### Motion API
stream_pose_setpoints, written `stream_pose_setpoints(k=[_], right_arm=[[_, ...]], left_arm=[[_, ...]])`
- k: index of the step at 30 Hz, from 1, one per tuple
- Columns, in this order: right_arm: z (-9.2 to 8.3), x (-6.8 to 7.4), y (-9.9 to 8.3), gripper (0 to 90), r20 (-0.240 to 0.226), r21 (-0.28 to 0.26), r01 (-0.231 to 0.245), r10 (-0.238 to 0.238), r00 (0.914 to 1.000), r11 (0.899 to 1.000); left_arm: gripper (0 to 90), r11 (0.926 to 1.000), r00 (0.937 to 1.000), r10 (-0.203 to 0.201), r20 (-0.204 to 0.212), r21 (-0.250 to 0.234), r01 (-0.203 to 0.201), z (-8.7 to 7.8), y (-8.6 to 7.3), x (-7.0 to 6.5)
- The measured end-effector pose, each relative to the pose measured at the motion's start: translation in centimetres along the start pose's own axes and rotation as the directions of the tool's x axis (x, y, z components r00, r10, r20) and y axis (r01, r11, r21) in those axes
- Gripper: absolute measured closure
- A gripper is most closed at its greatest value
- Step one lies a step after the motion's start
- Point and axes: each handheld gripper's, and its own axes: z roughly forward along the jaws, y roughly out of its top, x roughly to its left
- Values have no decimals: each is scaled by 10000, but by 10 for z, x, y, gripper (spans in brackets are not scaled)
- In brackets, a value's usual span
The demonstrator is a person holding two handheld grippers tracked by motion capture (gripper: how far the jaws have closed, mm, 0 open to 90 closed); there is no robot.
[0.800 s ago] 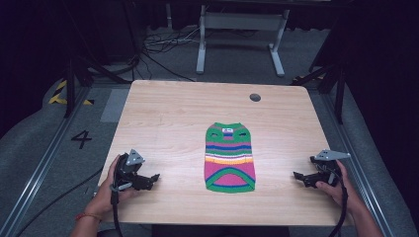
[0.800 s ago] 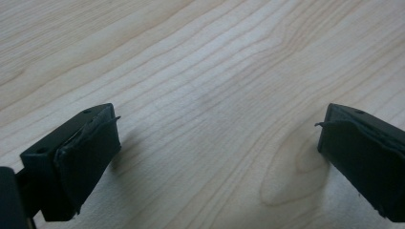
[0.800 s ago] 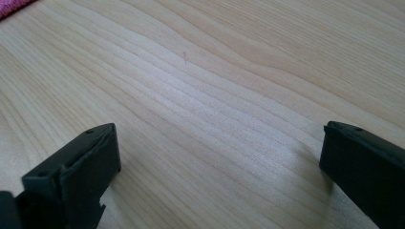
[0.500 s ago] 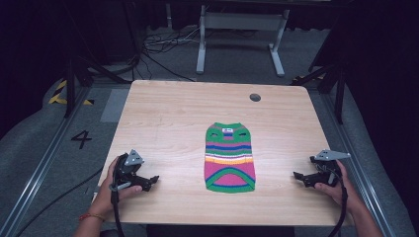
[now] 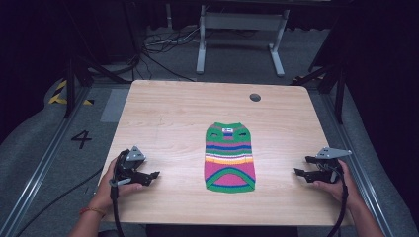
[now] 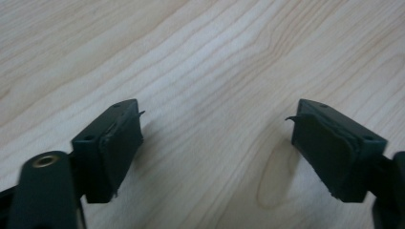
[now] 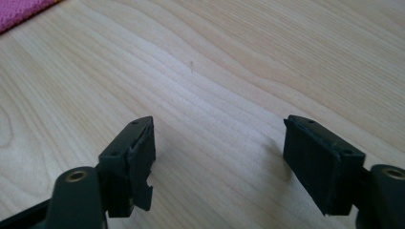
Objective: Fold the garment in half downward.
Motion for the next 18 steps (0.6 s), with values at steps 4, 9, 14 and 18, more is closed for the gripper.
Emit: stream_pose_setpoints(k=[4, 9, 14, 18], right_arm=[[3, -2, 7, 292, 74, 151, -254, 253, 9997, 9996], [10, 1, 27, 299, 35, 153, -226, 225, 9997, 9996], [19, 7, 51, 343, -277, -76, -105, 103, 9996, 9999], [30, 10, 77, 368, -516, -263, 94, -108, 9986, 9996]], left_arm=[[228, 9998, 10000, -8, 46, -199, 9, 4, 12, 1], [287, 9975, 9994, -86, 332, -692, 108, 11, 29, 3], [291, 9976, 9993, 246, 282, -650, -228, 23, 49, 0], [336, 9973, 9983, 494, 299, -557, -477, 38, 70, -2]])
